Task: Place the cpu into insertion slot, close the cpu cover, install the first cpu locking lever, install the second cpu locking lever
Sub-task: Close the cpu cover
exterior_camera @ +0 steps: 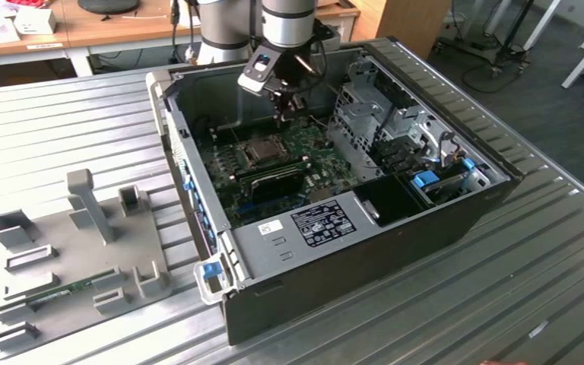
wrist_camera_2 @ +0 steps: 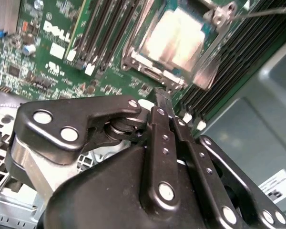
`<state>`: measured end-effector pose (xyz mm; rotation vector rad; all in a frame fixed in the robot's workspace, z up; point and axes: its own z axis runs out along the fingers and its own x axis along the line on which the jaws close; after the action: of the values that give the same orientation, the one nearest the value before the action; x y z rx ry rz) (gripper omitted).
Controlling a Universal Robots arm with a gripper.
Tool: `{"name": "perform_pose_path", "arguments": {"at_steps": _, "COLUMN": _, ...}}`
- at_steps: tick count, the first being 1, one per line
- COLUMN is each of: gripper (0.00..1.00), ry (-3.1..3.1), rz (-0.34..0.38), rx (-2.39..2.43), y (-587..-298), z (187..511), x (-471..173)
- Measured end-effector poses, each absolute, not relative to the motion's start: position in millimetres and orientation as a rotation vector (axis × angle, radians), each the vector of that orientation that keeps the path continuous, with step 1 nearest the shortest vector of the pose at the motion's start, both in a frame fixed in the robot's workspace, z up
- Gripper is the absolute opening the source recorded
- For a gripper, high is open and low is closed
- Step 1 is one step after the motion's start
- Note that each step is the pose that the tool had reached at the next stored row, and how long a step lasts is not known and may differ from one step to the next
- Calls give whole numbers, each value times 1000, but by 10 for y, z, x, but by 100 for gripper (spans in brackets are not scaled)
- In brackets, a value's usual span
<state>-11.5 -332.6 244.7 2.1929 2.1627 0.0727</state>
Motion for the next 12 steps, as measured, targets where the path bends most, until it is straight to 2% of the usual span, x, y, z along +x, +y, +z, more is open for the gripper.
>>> {"name": "perform_pose_path", "arguments": {"at_steps": 12, "gripper": 10, "ry": 2165, "rz": 73, "rx": 2190, "y": -3326, "z": 2445, "x": -145}}
